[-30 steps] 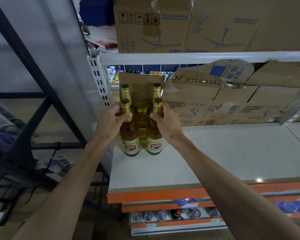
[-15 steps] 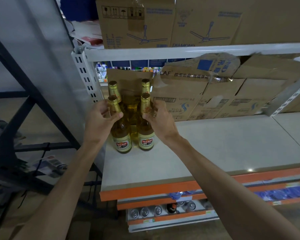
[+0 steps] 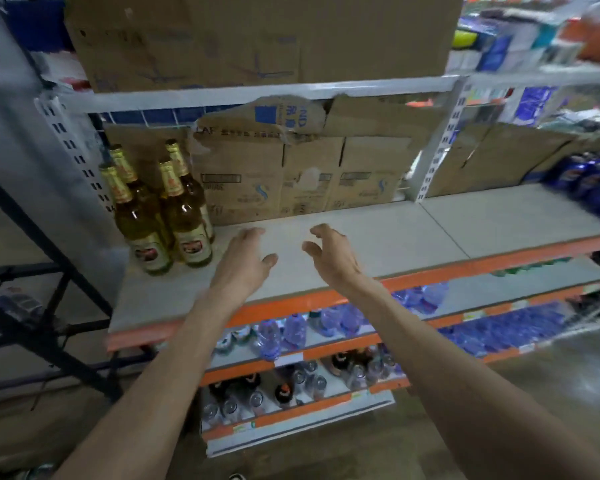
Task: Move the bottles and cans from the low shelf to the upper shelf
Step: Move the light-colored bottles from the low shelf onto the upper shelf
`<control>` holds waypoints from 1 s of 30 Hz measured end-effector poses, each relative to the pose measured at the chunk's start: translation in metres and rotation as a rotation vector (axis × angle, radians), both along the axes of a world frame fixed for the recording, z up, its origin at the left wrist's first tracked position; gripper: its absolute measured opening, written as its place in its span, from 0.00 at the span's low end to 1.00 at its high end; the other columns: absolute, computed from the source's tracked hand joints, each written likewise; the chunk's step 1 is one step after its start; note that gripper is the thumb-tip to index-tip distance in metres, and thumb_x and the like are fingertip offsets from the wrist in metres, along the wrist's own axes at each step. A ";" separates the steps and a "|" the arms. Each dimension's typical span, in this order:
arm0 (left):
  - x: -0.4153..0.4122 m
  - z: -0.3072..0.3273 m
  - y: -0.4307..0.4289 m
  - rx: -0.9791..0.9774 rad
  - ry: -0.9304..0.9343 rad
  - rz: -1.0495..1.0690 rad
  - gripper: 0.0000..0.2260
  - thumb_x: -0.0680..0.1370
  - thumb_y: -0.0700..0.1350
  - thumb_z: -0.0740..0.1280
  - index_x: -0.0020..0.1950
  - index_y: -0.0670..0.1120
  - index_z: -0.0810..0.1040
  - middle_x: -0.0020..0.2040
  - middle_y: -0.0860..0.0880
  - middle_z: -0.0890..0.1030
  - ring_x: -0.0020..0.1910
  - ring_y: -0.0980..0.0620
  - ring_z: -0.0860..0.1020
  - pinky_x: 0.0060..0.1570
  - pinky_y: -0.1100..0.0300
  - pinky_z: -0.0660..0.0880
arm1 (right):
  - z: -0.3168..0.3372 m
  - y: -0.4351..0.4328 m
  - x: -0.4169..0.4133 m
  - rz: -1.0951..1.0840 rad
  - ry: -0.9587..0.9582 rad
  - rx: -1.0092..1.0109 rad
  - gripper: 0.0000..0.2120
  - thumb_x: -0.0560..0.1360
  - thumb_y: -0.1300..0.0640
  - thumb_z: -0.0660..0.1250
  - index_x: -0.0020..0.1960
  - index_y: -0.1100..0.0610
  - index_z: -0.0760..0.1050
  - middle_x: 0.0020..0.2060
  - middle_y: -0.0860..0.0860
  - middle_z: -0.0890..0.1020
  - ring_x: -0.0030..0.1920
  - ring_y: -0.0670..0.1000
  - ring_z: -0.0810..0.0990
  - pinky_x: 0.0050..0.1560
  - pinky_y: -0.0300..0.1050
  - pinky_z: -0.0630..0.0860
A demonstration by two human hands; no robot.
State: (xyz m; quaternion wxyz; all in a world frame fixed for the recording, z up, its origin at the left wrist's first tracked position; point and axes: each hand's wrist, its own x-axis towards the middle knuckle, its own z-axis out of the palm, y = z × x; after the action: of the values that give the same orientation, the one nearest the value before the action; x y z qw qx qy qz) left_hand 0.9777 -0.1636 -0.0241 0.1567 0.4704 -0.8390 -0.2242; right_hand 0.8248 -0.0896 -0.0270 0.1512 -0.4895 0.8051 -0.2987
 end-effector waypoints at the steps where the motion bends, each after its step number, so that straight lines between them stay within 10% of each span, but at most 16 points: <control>1: -0.013 0.001 0.024 -0.020 -0.038 -0.034 0.28 0.79 0.49 0.67 0.76 0.42 0.63 0.75 0.42 0.66 0.74 0.44 0.64 0.71 0.53 0.60 | -0.001 0.026 -0.013 0.017 0.034 0.020 0.21 0.81 0.52 0.61 0.71 0.60 0.65 0.66 0.59 0.74 0.66 0.60 0.72 0.62 0.51 0.68; 10: -0.063 0.025 0.193 -0.186 -0.294 -0.131 0.33 0.81 0.54 0.61 0.79 0.40 0.51 0.80 0.43 0.52 0.80 0.47 0.49 0.77 0.47 0.49 | 0.036 0.209 -0.076 0.113 0.335 0.064 0.21 0.82 0.49 0.57 0.68 0.61 0.67 0.64 0.58 0.74 0.67 0.59 0.69 0.62 0.52 0.67; 22: -0.034 -0.032 0.281 -0.139 -0.201 -0.161 0.19 0.79 0.48 0.66 0.66 0.40 0.70 0.65 0.43 0.74 0.67 0.44 0.69 0.67 0.51 0.66 | -0.017 0.301 -0.063 0.074 0.279 0.124 0.18 0.82 0.51 0.58 0.64 0.63 0.68 0.61 0.60 0.76 0.63 0.60 0.71 0.50 0.49 0.65; 30: -0.055 -0.098 0.281 -0.115 -0.242 -0.159 0.25 0.82 0.48 0.62 0.76 0.41 0.61 0.72 0.44 0.68 0.71 0.46 0.67 0.67 0.53 0.68 | -0.090 0.294 -0.098 0.061 0.260 0.159 0.21 0.82 0.51 0.58 0.72 0.60 0.64 0.65 0.58 0.74 0.67 0.57 0.69 0.57 0.50 0.68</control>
State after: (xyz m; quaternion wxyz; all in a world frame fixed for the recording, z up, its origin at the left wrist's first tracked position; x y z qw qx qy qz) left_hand 0.9228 0.1179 -0.1223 0.0629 0.4165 -0.8977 -0.1290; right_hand 0.7264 0.2047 -0.1170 0.0933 -0.5348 0.8238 -0.1633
